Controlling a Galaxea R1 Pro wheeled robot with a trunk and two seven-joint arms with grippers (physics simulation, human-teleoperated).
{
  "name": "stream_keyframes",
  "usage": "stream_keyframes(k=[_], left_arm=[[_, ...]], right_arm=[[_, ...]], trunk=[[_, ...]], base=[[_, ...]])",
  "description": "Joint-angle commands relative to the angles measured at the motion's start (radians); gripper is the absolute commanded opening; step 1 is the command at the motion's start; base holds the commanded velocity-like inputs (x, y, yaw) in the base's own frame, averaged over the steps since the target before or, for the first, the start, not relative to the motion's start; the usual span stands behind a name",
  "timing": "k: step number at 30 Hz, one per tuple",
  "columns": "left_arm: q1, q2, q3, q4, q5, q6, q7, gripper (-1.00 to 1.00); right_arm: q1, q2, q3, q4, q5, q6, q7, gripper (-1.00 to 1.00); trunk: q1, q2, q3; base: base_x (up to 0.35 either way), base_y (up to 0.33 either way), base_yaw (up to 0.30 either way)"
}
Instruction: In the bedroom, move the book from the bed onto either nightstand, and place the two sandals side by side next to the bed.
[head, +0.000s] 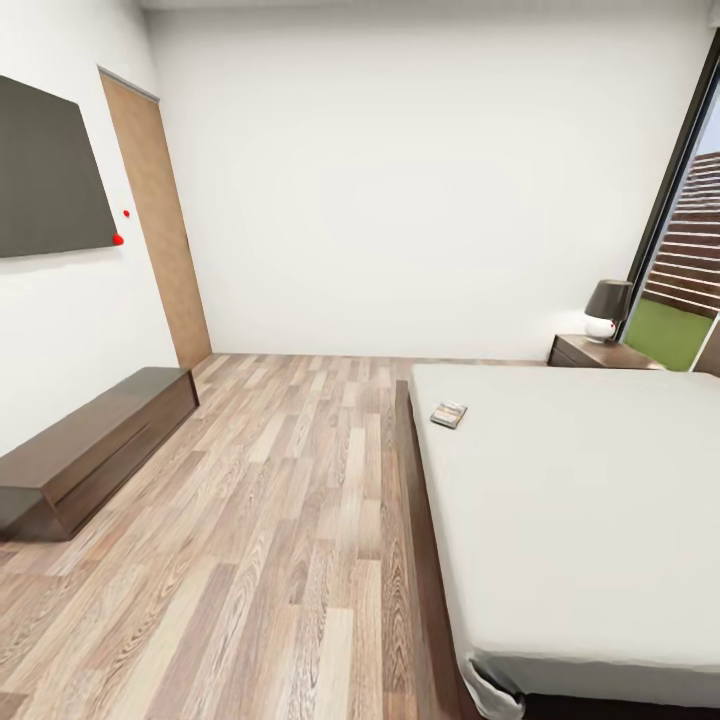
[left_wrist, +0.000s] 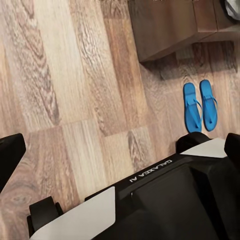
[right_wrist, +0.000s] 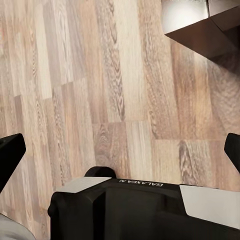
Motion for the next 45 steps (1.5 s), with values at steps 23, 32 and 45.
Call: stream_keyframes(k=[23, 32, 45], left_arm=[[0.000, 0.000, 0.006, 0.002, -0.010, -0.009, -0.001, 1.00], [0.000, 0.000, 0.006, 0.002, -0.009, -0.009, -0.001, 1.00], [0.000, 0.000, 0.006, 0.002, -0.009, -0.010, -0.001, 1.00]], right_arm=[[-0.002, 0.000, -0.006, 0.004, 0.003, -0.001, 0.006, 1.00], [-0.002, 0.000, -0.005, 0.004, 0.003, -0.001, 0.006, 1.00], [-0.002, 0.000, -0.005, 0.004, 0.003, -0.001, 0.005, 1.00]], trunk=[[0.000, -0.001, -0.001], [0.000, -0.001, -0.001], [0.000, -0.001, -0.001]], base=[[0.000, 0.000, 0.032], [0.000, 0.000, 0.277], [0.000, 0.000, 0.290]])
